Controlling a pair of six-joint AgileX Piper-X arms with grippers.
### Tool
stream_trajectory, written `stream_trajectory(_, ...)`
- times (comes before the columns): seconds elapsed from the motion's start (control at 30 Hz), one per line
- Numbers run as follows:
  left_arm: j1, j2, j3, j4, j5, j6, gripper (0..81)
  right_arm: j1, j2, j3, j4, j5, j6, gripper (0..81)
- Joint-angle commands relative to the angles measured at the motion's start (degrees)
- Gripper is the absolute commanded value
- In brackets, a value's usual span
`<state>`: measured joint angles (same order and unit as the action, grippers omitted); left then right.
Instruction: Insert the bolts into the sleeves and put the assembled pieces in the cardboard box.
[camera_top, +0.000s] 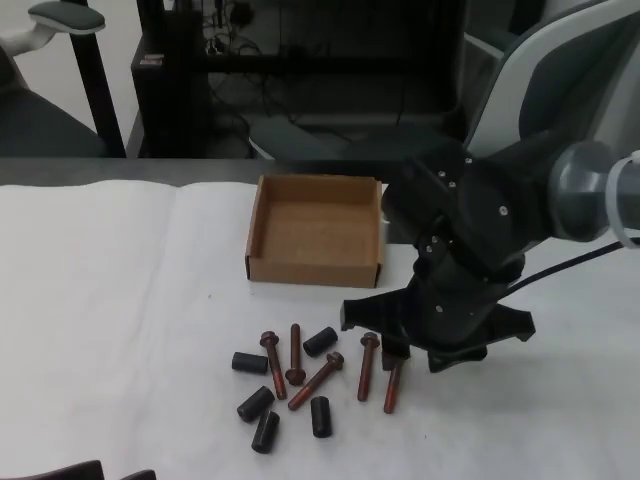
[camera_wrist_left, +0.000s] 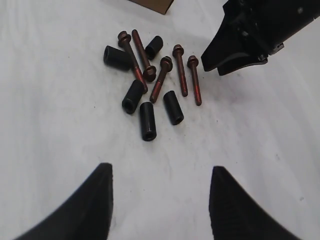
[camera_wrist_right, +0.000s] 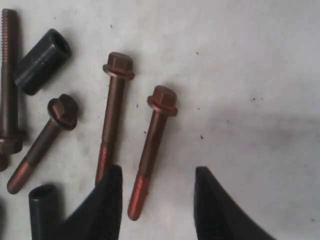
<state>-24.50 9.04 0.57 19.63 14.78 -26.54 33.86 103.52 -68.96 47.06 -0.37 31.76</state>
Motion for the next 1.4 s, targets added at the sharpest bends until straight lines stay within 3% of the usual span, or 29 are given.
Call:
stream_trajectory(0.0, -0.08, -0.24, -0.57, -0.20, -0.21, -0.08, 57.5, 1.12, 0.38, -0.65, 0.39, 0.04, 0.24, 45.6)
stream_trajectory(1.17, -0.08, -0.24, -0.57, -0.20, -0.21, -0.08, 57.5, 1.82, 7.03, -0.80, -4.35, 1.70, 0.17, 45.5)
stream_trajectory(1.27, -0.08, -0.24, -0.57, -0.20, -0.21, -0.08, 57.5, 1.82, 7.38, -0.83, -4.35, 1.70, 0.12, 37.9)
stream_trajectory(1.37, -0.08, -0.24, -0.57, -0.20, -0.21, -0.08, 57.5, 1.82, 7.64, -0.83, -4.35, 1.40, -0.46, 21.6)
